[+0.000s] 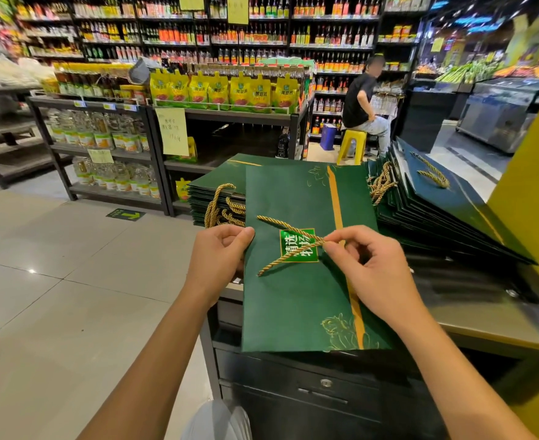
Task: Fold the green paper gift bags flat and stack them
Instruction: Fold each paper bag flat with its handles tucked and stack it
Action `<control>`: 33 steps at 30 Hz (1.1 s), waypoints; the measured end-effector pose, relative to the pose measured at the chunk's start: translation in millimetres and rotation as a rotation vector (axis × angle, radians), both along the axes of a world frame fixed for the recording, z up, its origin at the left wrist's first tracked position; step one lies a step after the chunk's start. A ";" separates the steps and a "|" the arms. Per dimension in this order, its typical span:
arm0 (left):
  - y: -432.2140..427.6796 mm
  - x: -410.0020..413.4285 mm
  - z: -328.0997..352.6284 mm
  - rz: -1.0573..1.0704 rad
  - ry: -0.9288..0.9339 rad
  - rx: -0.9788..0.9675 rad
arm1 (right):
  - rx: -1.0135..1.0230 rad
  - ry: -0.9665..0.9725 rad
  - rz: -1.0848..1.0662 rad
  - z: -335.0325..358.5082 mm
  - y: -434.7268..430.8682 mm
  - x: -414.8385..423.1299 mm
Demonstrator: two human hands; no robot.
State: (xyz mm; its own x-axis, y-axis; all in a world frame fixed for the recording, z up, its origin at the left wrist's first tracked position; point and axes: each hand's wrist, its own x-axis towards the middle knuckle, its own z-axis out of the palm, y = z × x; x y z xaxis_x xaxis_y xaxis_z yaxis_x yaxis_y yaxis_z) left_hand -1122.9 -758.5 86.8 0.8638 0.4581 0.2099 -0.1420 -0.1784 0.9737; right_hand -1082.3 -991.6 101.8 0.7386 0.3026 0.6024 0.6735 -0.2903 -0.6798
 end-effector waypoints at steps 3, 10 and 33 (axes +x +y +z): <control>-0.3 0.2 -0.5 0.003 0.003 0.018 | -0.149 -0.054 -0.120 -3.8 -10.6 6.6; -4.5 1.3 -5.7 0.075 -0.054 0.101 | -0.218 0.078 -0.394 -18.6 -33.0 4.6; -14.3 6.8 113.9 -0.158 -0.127 -0.011 | 0.144 0.285 -0.209 90.1 -59.1 7.2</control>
State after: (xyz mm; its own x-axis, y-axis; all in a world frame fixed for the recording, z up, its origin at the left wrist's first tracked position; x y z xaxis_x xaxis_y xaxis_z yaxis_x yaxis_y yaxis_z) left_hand -1116.1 -772.8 200.7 0.8918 0.3218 0.3180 -0.2895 -0.1341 0.9477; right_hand -1075.1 -1050.7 191.9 0.9193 0.0551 0.3896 0.3882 -0.2894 -0.8750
